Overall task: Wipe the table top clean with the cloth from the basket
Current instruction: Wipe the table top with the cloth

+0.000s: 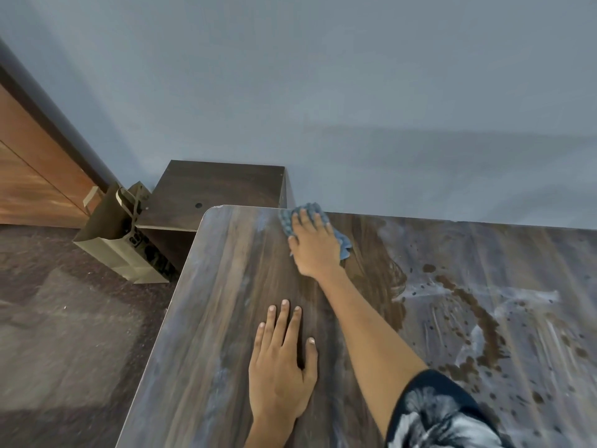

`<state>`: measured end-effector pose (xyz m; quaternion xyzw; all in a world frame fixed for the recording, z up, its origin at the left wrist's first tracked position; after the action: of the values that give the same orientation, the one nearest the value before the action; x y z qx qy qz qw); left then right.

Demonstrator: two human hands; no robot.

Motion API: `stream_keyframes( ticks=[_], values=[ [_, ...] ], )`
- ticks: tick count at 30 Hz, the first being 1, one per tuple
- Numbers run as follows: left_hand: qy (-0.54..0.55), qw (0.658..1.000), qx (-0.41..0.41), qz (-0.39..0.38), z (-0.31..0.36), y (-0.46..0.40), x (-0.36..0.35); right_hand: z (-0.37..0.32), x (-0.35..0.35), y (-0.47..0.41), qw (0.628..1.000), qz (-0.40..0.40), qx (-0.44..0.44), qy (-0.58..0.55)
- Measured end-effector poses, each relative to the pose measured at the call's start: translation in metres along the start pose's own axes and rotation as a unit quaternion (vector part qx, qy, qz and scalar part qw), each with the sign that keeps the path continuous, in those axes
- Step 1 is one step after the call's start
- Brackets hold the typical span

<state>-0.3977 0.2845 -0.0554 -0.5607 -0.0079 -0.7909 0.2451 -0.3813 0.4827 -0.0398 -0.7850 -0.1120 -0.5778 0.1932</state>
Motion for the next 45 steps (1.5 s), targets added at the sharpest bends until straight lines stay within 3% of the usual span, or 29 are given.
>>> stream_keyframes(
  ticks=[5,8,13,16,22,26,31,35,41,45],
  values=[
    [0.015,1.0,0.008,0.004,-0.001,0.0,0.001,-0.018,0.002,0.056,0.99,-0.026,0.089,-0.107],
    [0.026,1.0,0.01,0.006,0.001,0.001,0.004,0.004,0.013,0.097,0.979,-0.034,0.091,-0.18],
    [0.038,0.999,0.013,0.003,0.0,0.002,0.004,0.08,0.033,0.088,0.986,0.024,-0.047,-0.155],
    [0.042,0.999,0.016,0.007,-0.001,0.001,0.006,0.085,0.034,0.072,0.989,0.043,-0.112,-0.083],
    [0.044,0.999,0.013,0.021,0.0,0.0,0.006,0.024,0.023,0.132,0.992,-0.004,0.054,-0.113],
    [0.049,0.998,0.012,0.028,-0.001,0.001,0.004,0.044,0.034,0.174,0.989,-0.031,0.091,-0.11],
    [0.047,0.998,0.009,0.029,-0.001,0.001,0.003,0.098,0.05,0.151,0.997,0.003,-0.021,-0.078],
    [0.048,0.999,0.003,0.016,0.0,0.001,0.004,0.076,0.04,0.11,0.993,0.015,-0.106,-0.048],
    [0.08,0.997,-0.012,0.008,0.001,0.003,0.01,-0.001,0.031,0.141,0.985,-0.03,0.018,-0.167],
    [0.126,0.991,-0.052,0.006,0.008,0.006,0.013,0.02,0.039,0.182,0.969,-0.061,0.023,-0.238]
  ],
)
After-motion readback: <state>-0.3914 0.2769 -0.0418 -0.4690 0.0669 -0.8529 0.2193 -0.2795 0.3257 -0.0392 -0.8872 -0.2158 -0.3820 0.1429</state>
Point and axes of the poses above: each hand's wrist, its own y-axis away from the middle knuckle, its own x-axis out of the back of the hand, z = x × y, the point moved 6 cm from there along -y, towards the middle knuckle, and after that the axes turned 14 degrees about z, right-handed, at the moved point
